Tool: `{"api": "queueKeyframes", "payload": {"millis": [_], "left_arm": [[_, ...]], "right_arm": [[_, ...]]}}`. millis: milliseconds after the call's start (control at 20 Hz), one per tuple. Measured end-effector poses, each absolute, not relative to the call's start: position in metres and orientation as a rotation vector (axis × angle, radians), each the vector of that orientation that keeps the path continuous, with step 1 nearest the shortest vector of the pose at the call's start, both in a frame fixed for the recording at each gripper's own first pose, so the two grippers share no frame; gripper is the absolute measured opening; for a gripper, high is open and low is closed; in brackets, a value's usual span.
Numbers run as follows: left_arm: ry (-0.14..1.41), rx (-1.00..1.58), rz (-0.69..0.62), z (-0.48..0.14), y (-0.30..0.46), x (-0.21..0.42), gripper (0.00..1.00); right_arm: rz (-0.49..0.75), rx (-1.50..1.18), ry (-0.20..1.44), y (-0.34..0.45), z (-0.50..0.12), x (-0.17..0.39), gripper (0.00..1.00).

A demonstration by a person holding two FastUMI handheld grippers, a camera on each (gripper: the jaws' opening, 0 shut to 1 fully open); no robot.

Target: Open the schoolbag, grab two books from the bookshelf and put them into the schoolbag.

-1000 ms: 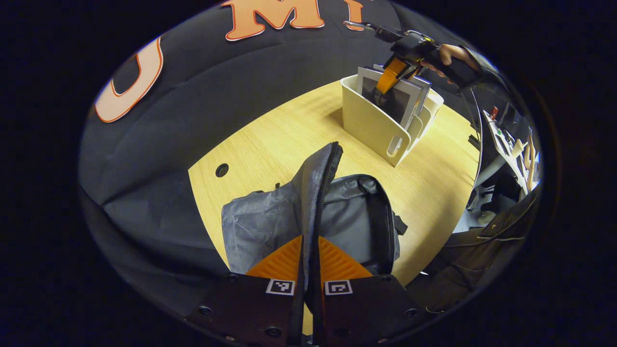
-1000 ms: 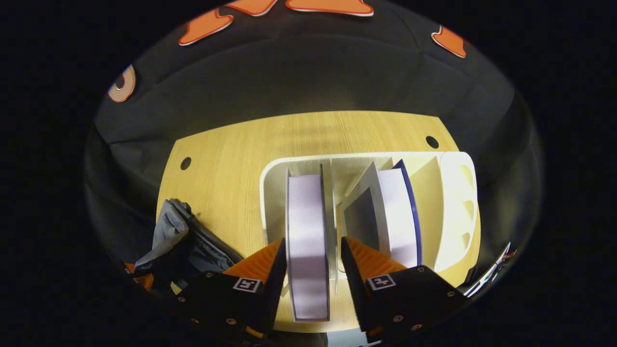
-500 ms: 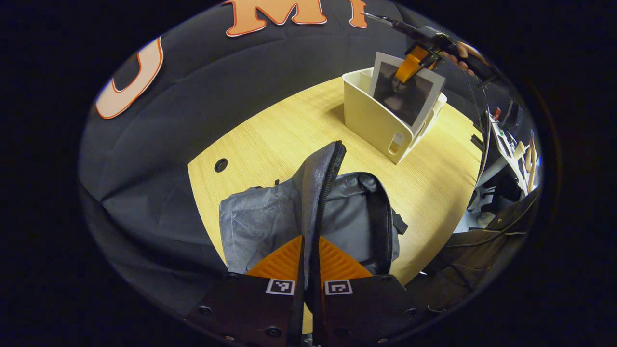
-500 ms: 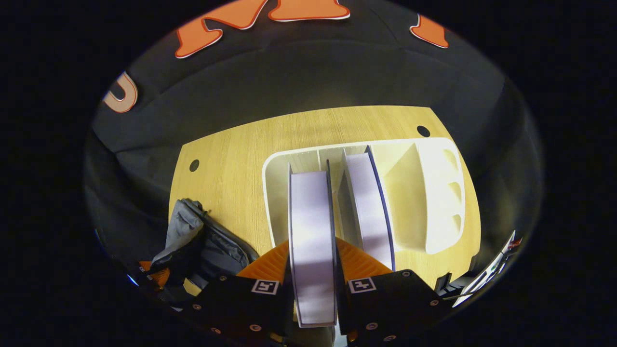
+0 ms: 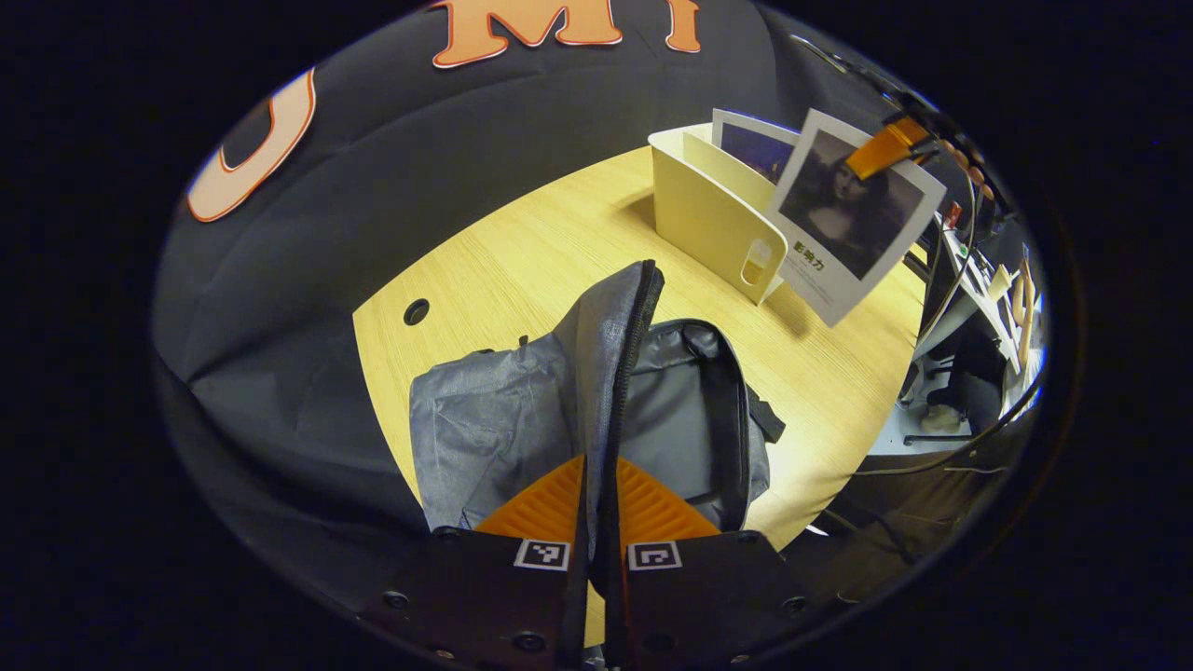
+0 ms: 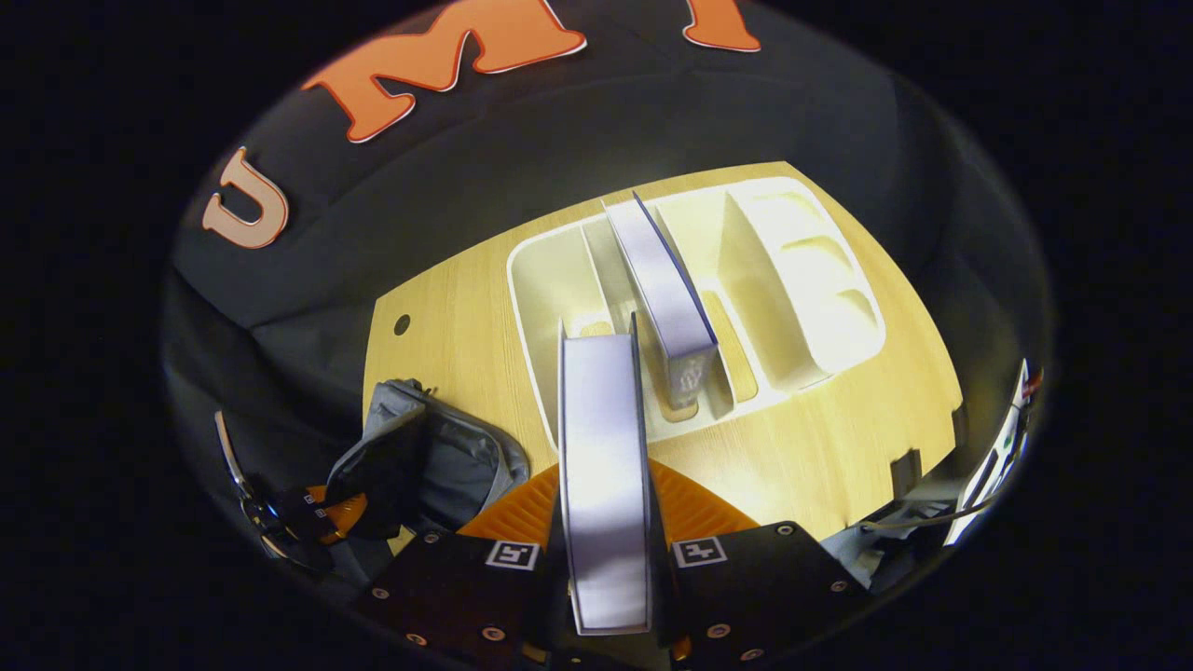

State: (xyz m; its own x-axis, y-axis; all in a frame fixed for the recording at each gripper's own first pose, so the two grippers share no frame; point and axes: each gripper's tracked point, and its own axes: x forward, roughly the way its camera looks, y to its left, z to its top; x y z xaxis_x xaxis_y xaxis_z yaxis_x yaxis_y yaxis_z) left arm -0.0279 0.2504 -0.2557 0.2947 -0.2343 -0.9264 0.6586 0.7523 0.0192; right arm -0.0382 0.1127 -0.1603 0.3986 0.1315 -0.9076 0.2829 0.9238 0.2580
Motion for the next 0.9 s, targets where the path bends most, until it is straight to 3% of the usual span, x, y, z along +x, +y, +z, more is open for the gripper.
{"api": "queueKeyframes", "payload": {"millis": [400, 550, 900], "left_arm": [[1.124, 0.435, -0.611, -0.253, 0.250, -0.028, 0.08], [1.123, 0.415, -0.598, -0.247, 0.254, -0.024, 0.08], [1.113, 0.375, -0.558, -0.236, 0.257, -0.021, 0.07]], "right_arm": [[-0.013, 0.668, 1.104, 0.128, -0.160, -0.104, 0.36], [0.073, 0.803, 1.059, 0.151, -0.150, -0.121, 0.35], [0.231, 0.942, 1.017, 0.225, -0.158, -0.097, 0.35]]}}
